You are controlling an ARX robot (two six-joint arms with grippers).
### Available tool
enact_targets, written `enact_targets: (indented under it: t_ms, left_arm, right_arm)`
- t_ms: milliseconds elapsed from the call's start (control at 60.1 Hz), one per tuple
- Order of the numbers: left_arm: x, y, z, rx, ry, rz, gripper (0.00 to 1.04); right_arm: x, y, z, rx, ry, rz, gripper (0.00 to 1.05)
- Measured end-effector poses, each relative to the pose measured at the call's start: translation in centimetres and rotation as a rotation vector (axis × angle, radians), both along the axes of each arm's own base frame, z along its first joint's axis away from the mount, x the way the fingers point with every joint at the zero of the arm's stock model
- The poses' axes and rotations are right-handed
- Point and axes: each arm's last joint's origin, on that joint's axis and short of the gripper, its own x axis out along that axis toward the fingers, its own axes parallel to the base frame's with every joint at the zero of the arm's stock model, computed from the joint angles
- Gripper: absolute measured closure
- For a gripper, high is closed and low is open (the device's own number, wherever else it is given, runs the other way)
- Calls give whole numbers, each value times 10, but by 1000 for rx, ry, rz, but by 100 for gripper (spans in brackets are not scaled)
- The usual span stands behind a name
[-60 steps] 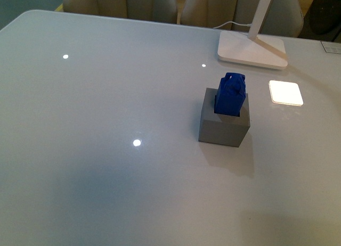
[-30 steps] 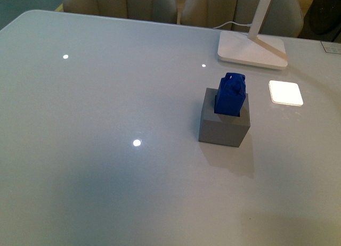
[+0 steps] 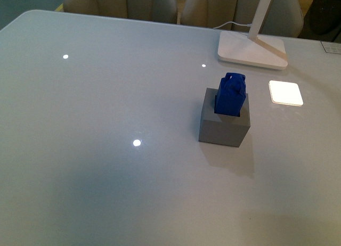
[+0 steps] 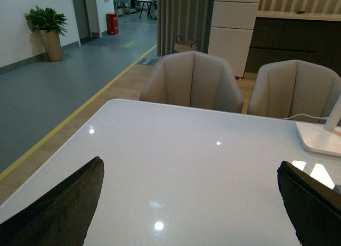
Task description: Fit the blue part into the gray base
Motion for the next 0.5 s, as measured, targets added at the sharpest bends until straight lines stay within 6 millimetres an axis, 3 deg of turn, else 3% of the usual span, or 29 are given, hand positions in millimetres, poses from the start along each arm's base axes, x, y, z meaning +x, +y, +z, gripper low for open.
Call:
enact_targets:
  t_ms: [499]
  left_arm:
    - [0, 0, 0, 0, 0, 0, 7]
  right_arm:
    - [-12, 0, 0, 0, 0, 0, 103]
